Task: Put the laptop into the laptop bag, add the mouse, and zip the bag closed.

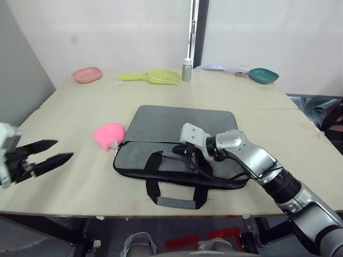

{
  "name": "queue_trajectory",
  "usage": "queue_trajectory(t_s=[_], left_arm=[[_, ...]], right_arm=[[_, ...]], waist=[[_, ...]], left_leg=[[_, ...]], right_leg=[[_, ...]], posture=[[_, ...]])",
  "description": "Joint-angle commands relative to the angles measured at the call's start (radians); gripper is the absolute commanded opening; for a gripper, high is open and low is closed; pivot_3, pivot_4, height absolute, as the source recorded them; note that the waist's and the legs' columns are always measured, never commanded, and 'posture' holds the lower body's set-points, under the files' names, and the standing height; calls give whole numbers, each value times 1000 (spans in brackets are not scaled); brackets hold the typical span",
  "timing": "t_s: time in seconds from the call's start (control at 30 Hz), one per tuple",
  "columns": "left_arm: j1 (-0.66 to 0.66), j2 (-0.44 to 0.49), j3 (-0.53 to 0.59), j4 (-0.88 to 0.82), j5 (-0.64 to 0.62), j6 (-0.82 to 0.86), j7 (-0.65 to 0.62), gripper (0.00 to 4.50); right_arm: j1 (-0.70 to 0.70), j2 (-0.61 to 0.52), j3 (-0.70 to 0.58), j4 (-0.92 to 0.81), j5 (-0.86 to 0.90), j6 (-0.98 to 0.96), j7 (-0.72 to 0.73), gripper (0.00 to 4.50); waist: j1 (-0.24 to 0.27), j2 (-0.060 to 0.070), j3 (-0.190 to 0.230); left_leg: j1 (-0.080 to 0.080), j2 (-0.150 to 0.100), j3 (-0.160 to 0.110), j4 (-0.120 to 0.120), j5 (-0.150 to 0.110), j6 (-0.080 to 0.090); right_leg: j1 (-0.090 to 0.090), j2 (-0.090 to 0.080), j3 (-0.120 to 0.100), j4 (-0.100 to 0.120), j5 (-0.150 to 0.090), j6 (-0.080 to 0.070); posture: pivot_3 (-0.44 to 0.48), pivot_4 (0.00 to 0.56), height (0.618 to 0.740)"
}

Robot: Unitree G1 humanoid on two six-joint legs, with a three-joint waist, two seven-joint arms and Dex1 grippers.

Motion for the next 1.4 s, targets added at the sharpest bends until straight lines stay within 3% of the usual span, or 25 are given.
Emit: queue_trajectory(t_s=[0.03, 0.33, 0.53, 0.8, 1.07, 1.4], left_arm=[[-109, 5, -137, 102, 68, -112, 0, 4500], [-648, -38, -473, 679, 263, -245, -35, 4500], [-853, -105, -576, 894, 341, -325, -90, 4500], [-933, -120, -608, 995, 376, -366, -160, 4500], [-931, -121, -635, 1095, 452, -452, -99, 4500], [-951, -161, -622, 1137, 445, -472, -74, 4500]], right_arm=[[64, 2, 28, 12, -19, 63, 5, 29], [152, 8, -4, -104, -21, 157, -53, 29], [152, 0, -25, -110, -42, 204, -98, 29], [147, -46, 40, -76, -118, 279, -138, 29], [143, -27, 30, -90, -104, 291, -140, 29], [154, -33, 24, -126, -92, 305, -137, 29]], waist=[[1, -4, -4], [16, -10, -9], [16, -13, -12], [25, -12, -11], [34, -11, -11], [35, -8, -8]], left_leg=[[0, 0, -1, 2, 0, 0], [-2, 0, -4, 10, 0, 0], [-2, -1, -4, 10, 0, -2], [-3, -1, -5, 10, 0, -2], [-2, -2, -7, 10, 0, -3], [-3, -2, -7, 9, 0, -3]], right_leg=[[0, 0, 0, 2, 0, 0], [1, 0, -1, 7, 0, 0], [1, -1, -1, 7, 0, 0], [1, -1, -2, 6, 0, 0], [2, -2, -2, 8, 1, 0], [1, -2, -2, 7, 1, 0]], posture=[[0, 150, 740], [0, 150, 740], [0, 150, 740], [0, 150, 740], [0, 150, 740], [0, 150, 740]])
